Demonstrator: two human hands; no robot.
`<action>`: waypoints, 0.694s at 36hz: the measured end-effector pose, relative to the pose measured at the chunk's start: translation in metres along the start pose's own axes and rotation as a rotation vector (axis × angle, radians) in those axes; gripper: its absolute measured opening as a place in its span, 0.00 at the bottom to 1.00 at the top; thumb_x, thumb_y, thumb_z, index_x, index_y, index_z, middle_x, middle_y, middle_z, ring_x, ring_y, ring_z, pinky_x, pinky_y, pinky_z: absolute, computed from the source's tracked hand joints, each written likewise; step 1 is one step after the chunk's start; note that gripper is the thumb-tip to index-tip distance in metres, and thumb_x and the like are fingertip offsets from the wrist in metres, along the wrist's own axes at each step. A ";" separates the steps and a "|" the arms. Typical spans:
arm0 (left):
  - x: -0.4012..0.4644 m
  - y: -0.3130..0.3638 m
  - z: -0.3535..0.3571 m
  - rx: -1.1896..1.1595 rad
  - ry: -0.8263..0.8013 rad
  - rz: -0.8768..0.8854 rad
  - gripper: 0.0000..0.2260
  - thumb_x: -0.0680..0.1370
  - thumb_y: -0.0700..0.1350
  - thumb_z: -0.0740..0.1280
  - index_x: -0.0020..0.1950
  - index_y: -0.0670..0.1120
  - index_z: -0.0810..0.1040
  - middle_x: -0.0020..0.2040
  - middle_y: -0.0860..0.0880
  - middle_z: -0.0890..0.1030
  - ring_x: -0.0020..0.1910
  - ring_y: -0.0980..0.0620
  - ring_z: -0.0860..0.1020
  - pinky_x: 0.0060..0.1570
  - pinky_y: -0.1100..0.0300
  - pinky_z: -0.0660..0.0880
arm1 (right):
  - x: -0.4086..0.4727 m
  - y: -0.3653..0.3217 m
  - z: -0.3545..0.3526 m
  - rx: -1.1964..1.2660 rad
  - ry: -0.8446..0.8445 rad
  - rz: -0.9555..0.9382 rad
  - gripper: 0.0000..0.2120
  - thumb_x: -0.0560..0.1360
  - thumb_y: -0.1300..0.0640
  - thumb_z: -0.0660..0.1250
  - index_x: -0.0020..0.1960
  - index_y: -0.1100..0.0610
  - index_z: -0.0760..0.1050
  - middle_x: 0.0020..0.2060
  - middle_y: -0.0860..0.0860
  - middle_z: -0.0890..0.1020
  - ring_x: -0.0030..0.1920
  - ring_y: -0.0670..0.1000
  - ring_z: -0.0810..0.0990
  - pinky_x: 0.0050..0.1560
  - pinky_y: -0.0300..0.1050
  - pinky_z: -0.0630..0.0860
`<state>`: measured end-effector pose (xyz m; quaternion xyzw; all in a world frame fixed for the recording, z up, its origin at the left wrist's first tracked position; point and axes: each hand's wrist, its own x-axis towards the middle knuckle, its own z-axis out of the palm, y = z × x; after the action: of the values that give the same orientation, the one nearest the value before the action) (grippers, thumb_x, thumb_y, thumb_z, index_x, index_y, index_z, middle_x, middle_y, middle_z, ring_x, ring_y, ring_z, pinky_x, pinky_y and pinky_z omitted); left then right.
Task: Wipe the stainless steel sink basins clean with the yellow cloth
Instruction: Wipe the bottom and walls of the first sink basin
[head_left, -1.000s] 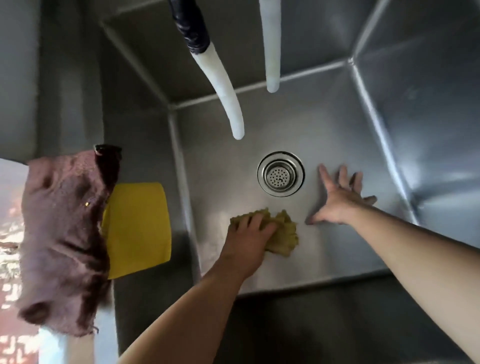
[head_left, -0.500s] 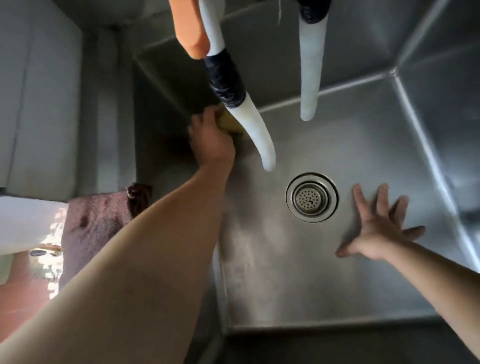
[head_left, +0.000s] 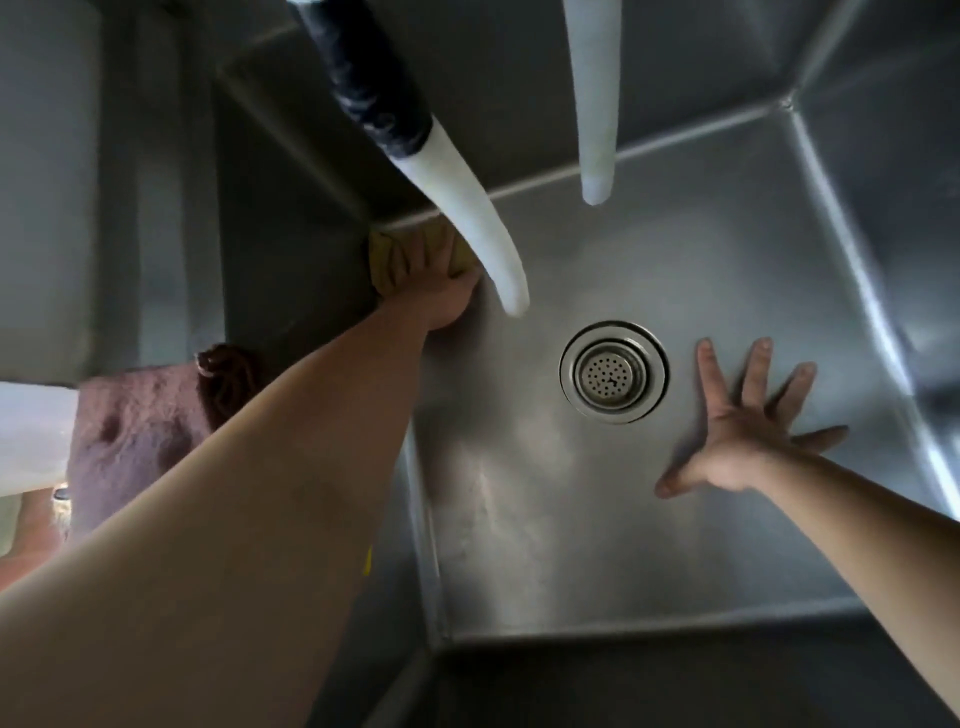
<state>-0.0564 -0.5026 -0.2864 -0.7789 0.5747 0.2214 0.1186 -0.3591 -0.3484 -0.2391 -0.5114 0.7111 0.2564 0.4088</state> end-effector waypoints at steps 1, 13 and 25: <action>-0.006 -0.002 0.002 -0.011 -0.053 0.010 0.36 0.77 0.71 0.49 0.79 0.60 0.40 0.82 0.50 0.41 0.80 0.44 0.39 0.76 0.41 0.37 | -0.001 0.000 0.000 -0.008 0.003 -0.004 0.78 0.49 0.35 0.82 0.65 0.33 0.16 0.65 0.48 0.13 0.70 0.65 0.19 0.65 0.82 0.43; -0.132 -0.024 0.050 -0.001 -0.301 0.049 0.33 0.80 0.62 0.56 0.78 0.64 0.38 0.80 0.52 0.33 0.78 0.42 0.34 0.77 0.43 0.38 | -0.019 -0.003 0.014 -0.077 0.093 -0.020 0.69 0.58 0.39 0.82 0.75 0.35 0.29 0.76 0.46 0.27 0.76 0.63 0.29 0.64 0.81 0.57; -0.276 -0.044 0.085 0.122 -0.822 -0.015 0.33 0.81 0.53 0.55 0.77 0.64 0.36 0.78 0.52 0.29 0.79 0.40 0.35 0.76 0.42 0.39 | -0.049 0.030 0.024 -0.188 -0.141 -0.170 0.47 0.69 0.33 0.69 0.79 0.39 0.47 0.80 0.49 0.47 0.79 0.61 0.51 0.74 0.61 0.60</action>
<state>-0.0990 -0.2190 -0.2313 -0.6212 0.4859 0.4788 0.3856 -0.3722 -0.2937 -0.2125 -0.5864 0.6077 0.3217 0.4282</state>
